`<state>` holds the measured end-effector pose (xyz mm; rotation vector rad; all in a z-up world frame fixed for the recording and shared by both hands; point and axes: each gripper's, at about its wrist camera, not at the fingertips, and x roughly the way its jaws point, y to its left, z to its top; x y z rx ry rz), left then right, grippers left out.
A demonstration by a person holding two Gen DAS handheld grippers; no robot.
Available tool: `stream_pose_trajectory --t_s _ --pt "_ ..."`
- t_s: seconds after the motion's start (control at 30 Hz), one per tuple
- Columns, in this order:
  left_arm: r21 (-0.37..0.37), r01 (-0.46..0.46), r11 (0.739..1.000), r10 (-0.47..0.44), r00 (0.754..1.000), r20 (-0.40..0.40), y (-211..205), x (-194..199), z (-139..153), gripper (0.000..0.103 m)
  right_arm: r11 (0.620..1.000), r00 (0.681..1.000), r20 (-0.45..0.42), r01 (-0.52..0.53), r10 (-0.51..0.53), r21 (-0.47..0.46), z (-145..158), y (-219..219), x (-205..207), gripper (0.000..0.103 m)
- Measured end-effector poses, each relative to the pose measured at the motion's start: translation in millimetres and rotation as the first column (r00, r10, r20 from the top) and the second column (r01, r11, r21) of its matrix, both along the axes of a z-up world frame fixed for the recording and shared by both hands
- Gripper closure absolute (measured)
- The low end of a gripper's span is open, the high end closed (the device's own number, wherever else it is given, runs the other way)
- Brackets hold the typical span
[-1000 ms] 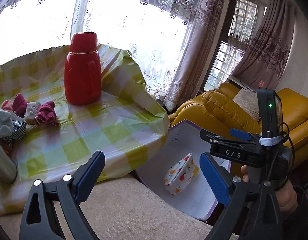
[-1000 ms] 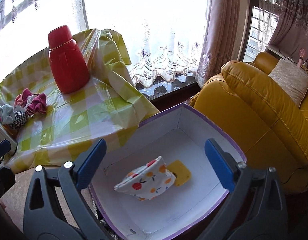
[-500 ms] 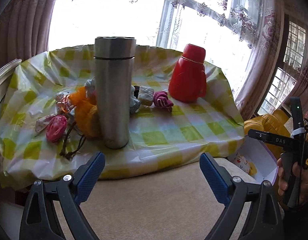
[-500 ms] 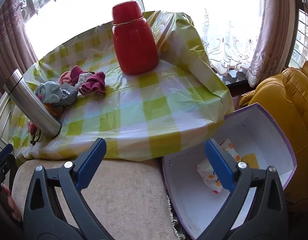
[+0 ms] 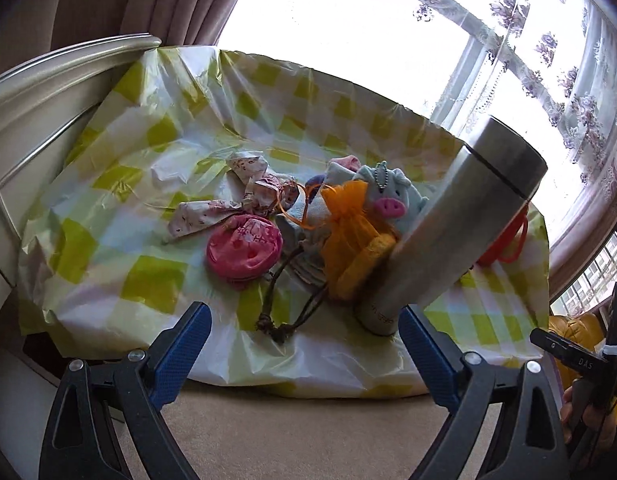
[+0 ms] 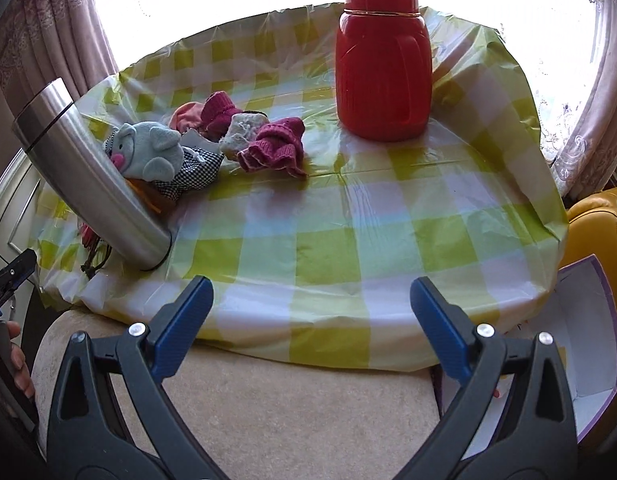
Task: Organize soft objects
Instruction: 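Grasp the pink knitted mitten with the right tool while the left tool grasps the pink round purse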
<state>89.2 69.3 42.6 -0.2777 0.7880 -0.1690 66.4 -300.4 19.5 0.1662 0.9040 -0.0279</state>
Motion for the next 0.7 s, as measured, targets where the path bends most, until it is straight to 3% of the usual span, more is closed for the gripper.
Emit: stream_pose_trajectory --t_s 0.3,0.63,0.7 --pt "-0.075 -0.091 0.993 0.081 0.989 -0.127 32.1 76.3 -37.6 0.008 1.000 1.000 0.009 -0.024 0.024 0.000 -1.1 15.5 59.4 0.003" --pt "-0.060 -0.112 0.992 0.094 0.966 -0.240 35.7 128.8 -77.5 0.008 1.000 1.000 0.018 -0.010 0.010 0.011 -10.4 24.1 127.0 0.003" --pt "-0.045 -0.102 0.994 0.089 0.969 -0.232 33.0 131.2 -78.7 0.009 1.000 1.000 0.016 -0.009 0.008 0.007 -13.9 26.4 137.4 0.003"
